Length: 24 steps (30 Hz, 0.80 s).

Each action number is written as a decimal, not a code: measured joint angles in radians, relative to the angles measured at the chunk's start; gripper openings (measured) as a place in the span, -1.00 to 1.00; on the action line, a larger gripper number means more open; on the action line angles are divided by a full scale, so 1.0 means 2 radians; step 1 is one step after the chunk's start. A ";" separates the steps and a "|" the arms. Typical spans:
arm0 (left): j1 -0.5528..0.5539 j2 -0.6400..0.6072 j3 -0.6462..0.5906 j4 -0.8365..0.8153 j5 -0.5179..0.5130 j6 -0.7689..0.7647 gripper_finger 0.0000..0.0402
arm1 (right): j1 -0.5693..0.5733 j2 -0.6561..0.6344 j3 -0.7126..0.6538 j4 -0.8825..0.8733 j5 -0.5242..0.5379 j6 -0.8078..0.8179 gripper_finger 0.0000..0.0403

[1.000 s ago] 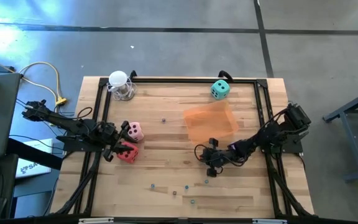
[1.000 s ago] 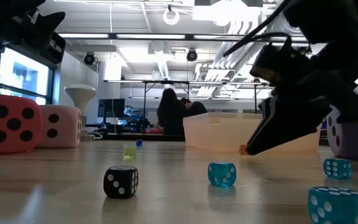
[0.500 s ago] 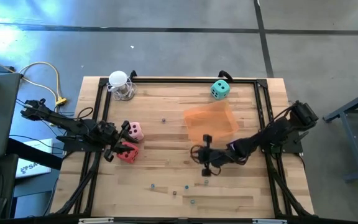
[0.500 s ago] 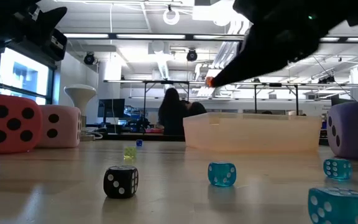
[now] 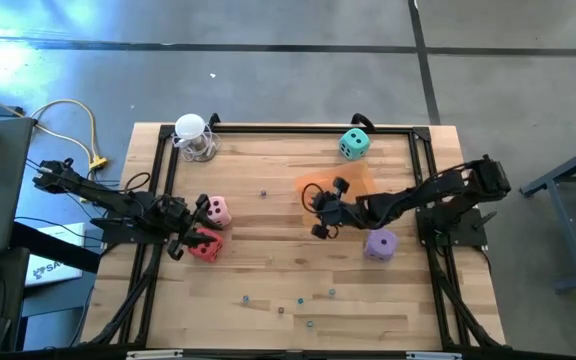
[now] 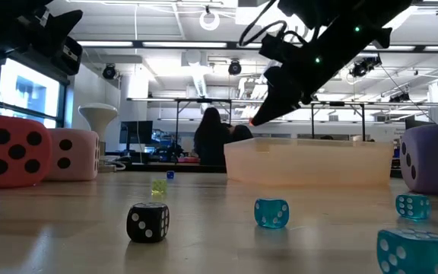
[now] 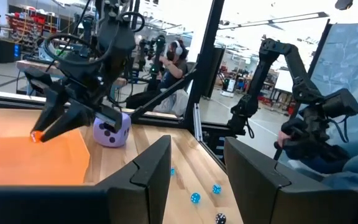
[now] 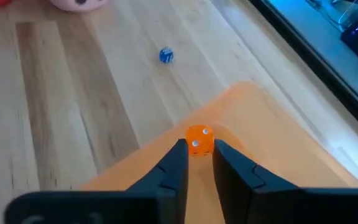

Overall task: Pick & Place Dice
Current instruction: Put the small orange dice into the orange bin, then put the large violet dice into the orange bin

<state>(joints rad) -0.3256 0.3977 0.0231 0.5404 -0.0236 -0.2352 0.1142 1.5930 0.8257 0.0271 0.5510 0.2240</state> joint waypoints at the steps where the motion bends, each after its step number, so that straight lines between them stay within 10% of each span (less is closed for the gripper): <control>1: 0.000 0.000 0.000 0.000 0.000 0.000 -0.28 | -0.002 0.000 0.000 0.001 0.002 0.000 -0.64; 12: 0.000 0.000 0.000 0.000 -0.010 -0.001 -0.28 | -0.013 -0.003 0.000 0.009 0.049 -0.011 -0.06; 24: 0.000 0.000 0.000 0.000 -0.019 -0.005 -0.28 | 0.098 -0.050 0.034 0.017 0.141 -0.041 0.35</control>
<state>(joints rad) -0.3256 0.3977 0.0233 0.5400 -0.0607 -0.2458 0.3098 1.4931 0.8928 0.0611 0.8324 0.1429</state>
